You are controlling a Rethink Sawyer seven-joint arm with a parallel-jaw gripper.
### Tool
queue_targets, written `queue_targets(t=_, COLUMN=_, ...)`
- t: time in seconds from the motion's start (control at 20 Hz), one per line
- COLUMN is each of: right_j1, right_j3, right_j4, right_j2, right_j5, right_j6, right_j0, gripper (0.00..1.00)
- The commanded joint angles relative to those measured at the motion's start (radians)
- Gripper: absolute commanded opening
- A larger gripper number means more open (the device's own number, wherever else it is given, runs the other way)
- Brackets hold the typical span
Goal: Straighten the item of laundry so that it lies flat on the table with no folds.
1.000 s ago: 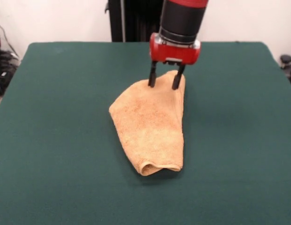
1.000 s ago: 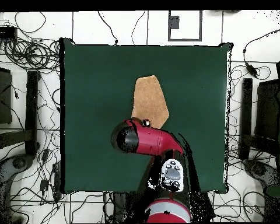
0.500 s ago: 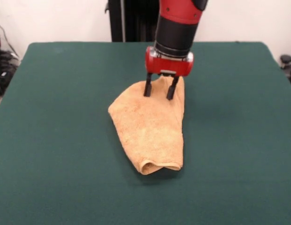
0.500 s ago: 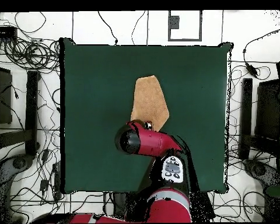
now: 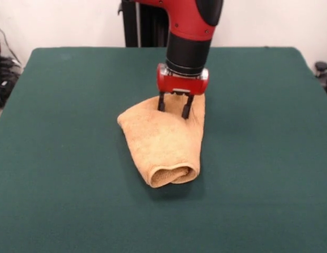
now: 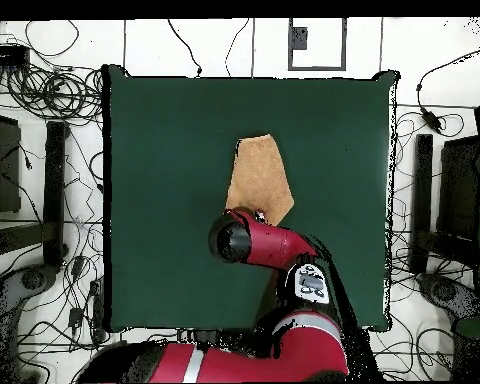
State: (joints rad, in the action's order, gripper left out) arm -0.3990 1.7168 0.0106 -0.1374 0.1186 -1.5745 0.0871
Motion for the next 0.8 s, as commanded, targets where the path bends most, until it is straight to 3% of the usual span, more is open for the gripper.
queue_targets(t=0.05, right_j1=0.123, right_j3=-0.014, right_j4=0.016, right_j2=0.125, right_j5=-0.024, right_j6=-0.175, right_j0=-0.014, gripper=0.00)
queue_targets(t=0.3, right_j1=0.105, right_j3=-0.014, right_j4=0.030, right_j2=0.111, right_j5=0.064, right_j6=-0.165, right_j0=-0.029, gripper=0.00)
queue_targets(t=0.6, right_j1=0.070, right_j3=0.041, right_j4=0.057, right_j2=0.136, right_j5=0.053, right_j6=-0.209, right_j0=-0.004, gripper=0.00)
queue_targets(t=0.8, right_j1=-0.033, right_j3=0.117, right_j4=0.102, right_j2=0.128, right_j5=0.137, right_j6=-0.257, right_j0=-0.032, gripper=0.00)
